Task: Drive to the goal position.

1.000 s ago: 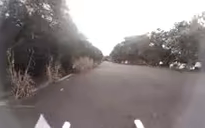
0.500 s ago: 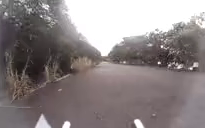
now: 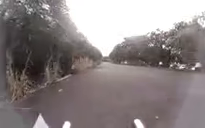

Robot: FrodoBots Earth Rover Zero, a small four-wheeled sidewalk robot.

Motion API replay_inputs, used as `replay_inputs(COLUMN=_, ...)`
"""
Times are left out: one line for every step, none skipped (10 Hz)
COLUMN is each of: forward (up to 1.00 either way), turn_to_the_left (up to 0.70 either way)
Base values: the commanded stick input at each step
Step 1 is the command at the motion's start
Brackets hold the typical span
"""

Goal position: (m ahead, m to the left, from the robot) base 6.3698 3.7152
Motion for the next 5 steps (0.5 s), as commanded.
replay_inputs(forward=0.50, turn_to_the_left=-0.50)
replay_inputs(forward=0.50, turn_to_the_left=-0.50)
replay_inputs(forward=0.50, turn_to_the_left=-0.50)
replay_inputs(forward=0.50, turn_to_the_left=-0.50)
replay_inputs(forward=0.50, turn_to_the_left=-0.43)
